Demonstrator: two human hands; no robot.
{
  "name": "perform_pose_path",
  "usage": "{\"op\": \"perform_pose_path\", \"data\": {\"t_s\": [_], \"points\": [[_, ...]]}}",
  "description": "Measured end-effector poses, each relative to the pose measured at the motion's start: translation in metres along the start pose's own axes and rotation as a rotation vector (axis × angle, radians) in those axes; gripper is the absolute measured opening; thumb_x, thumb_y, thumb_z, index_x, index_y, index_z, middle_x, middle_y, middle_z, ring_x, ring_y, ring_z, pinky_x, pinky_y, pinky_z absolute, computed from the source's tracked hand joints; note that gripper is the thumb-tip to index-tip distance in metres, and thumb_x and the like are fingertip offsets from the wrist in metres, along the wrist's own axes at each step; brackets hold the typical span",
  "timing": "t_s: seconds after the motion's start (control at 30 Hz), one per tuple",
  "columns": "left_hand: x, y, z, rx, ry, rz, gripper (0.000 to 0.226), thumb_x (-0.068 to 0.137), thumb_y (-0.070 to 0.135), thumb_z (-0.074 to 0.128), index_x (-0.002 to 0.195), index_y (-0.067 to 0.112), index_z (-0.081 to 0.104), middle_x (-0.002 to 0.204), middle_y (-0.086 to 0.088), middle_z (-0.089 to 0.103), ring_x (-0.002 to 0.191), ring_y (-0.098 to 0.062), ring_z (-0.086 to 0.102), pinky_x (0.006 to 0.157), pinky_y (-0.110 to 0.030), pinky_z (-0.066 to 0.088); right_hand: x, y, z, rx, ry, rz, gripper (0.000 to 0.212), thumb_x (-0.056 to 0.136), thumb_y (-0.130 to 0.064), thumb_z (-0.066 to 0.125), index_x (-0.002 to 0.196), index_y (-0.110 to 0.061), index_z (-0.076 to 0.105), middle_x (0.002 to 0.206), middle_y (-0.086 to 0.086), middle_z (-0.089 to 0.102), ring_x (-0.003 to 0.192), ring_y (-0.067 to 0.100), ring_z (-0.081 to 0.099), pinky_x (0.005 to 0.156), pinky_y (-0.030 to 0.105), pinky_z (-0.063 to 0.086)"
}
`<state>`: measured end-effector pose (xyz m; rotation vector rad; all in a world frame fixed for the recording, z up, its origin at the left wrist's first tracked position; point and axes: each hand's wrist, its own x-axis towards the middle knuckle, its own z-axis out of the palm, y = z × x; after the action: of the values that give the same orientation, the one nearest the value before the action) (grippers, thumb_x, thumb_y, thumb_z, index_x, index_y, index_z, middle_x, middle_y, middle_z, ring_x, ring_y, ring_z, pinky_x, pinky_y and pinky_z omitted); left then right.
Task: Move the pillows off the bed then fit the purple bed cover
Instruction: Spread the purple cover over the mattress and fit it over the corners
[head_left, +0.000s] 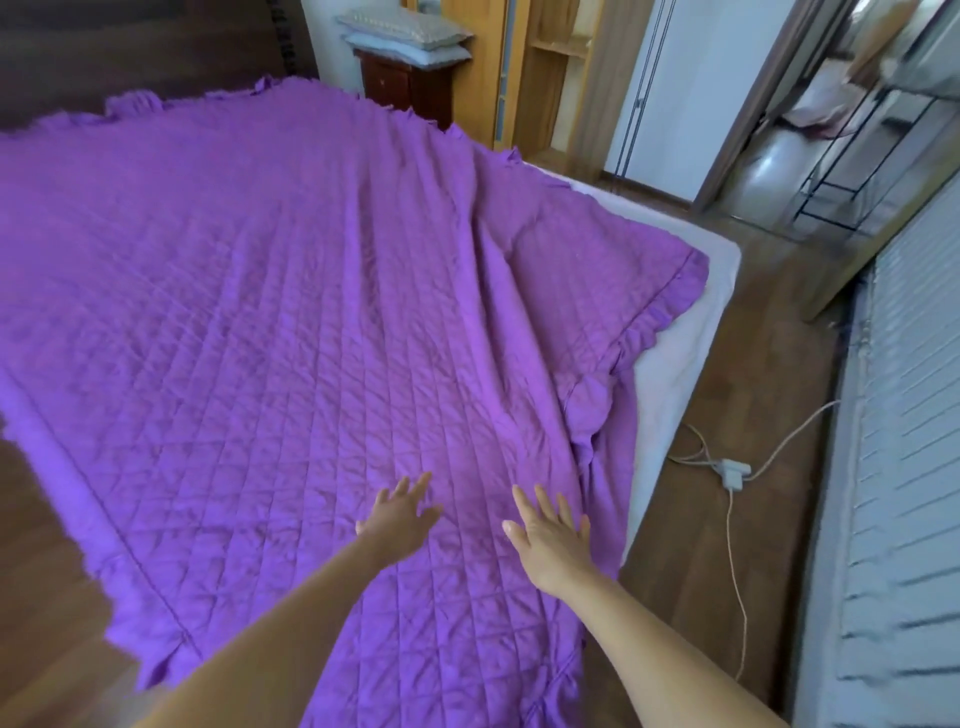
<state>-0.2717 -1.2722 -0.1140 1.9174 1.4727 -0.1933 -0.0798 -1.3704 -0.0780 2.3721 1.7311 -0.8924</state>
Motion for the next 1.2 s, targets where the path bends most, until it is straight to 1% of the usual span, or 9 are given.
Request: {"op": "perform_pose_path", "data": {"t_s": [0.13,0.23,0.47,0.53,0.63,0.73,0.87,1.03,1.2], "points": [[-0.065,0.029,-0.038,-0.115,0.015,0.061,0.062,0.098,0.037,0.037,0.15,0.022,0.007,0.156,-0.009,0.019,0.145,-0.025,0.015,0.116,-0.043,0.02,-0.043,-0.023,-0.065,0.041,0.036,0.023,0.056,0.1,-0.047,0.019,0.15,-0.032,-0.002,0.16,-0.001,-0.004,0.146,0.026,-0.007,0.115,0.054,0.001],[-0.098,0.058,-0.082,-0.152,0.07,0.047,0.059,0.098,0.037,0.035,0.149,0.029,0.006,0.157,-0.002,0.016,0.146,-0.023,0.012,0.115,-0.048,0.021,-0.062,-0.04,-0.111,0.026,0.052,0.006,0.056,0.1,-0.047,0.018,0.15,-0.032,-0.003,0.16,0.0,-0.002,0.146,0.026,-0.004,0.115,0.054,0.003],[-0.125,0.139,-0.159,-0.24,0.181,-0.022,0.058,0.099,0.037,0.033,0.149,0.029,0.007,0.157,-0.003,0.018,0.144,-0.023,0.019,0.114,-0.046,0.025,-0.067,-0.059,-0.207,0.077,0.037,-0.126,0.055,0.1,-0.047,0.021,0.15,-0.034,0.001,0.16,0.0,0.0,0.146,0.025,-0.001,0.114,0.052,0.004],[-0.135,0.163,-0.171,-0.273,0.186,-0.048,0.058,0.099,0.037,0.034,0.149,0.029,0.007,0.157,-0.003,0.017,0.143,-0.023,0.021,0.114,-0.043,0.026,-0.07,-0.057,-0.231,0.072,0.046,-0.154,0.055,0.1,-0.047,0.022,0.15,-0.034,0.003,0.16,0.0,0.002,0.146,0.025,0.002,0.114,0.05,0.006],[-0.145,0.195,-0.196,-0.312,0.228,-0.083,0.056,0.1,0.033,0.034,0.15,0.02,0.014,0.155,-0.007,0.024,0.141,-0.022,0.028,0.111,-0.028,0.027,-0.066,-0.056,-0.269,0.097,0.066,-0.204,0.055,0.1,-0.045,0.025,0.15,-0.029,0.008,0.159,0.002,0.012,0.145,0.024,0.013,0.114,0.044,0.015],[-0.15,0.214,-0.22,-0.417,0.278,-0.149,0.05,0.1,0.033,0.036,0.146,0.016,0.027,0.148,-0.009,0.039,0.133,-0.021,0.04,0.102,-0.024,0.032,-0.064,-0.063,-0.296,0.356,0.068,-0.268,0.054,0.101,-0.038,0.031,0.149,-0.018,0.019,0.154,0.006,0.027,0.14,0.021,0.028,0.112,0.033,0.024],[-0.164,0.222,-0.234,-0.523,0.294,-0.18,0.045,0.099,0.034,0.038,0.141,0.016,0.037,0.142,-0.007,0.047,0.127,-0.021,0.048,0.097,-0.024,0.039,-0.074,-0.073,-0.311,0.581,0.059,-0.255,0.051,0.101,-0.033,0.034,0.146,-0.011,0.029,0.15,0.008,0.036,0.138,0.021,0.034,0.109,0.026,0.024],[-0.185,0.209,-0.249,-0.638,0.341,-0.139,0.045,0.099,0.032,0.039,0.138,0.01,0.04,0.128,-0.025,0.055,0.118,-0.041,0.05,0.088,-0.041,0.047,-0.086,-0.087,-0.308,0.626,0.104,-0.265,0.048,0.1,-0.031,0.036,0.143,-0.008,0.035,0.148,0.008,0.04,0.137,0.021,0.035,0.11,0.026,0.023],[-0.209,0.195,-0.254,-0.63,0.388,-0.093,0.049,0.099,0.039,0.036,0.141,0.015,0.037,0.134,-0.01,0.054,0.127,-0.023,0.048,0.1,-0.027,0.038,-0.101,-0.102,-0.295,0.608,0.121,-0.3,0.049,0.1,-0.032,0.035,0.143,-0.009,0.035,0.148,0.007,0.038,0.138,0.02,0.034,0.111,0.027,0.022]]}}
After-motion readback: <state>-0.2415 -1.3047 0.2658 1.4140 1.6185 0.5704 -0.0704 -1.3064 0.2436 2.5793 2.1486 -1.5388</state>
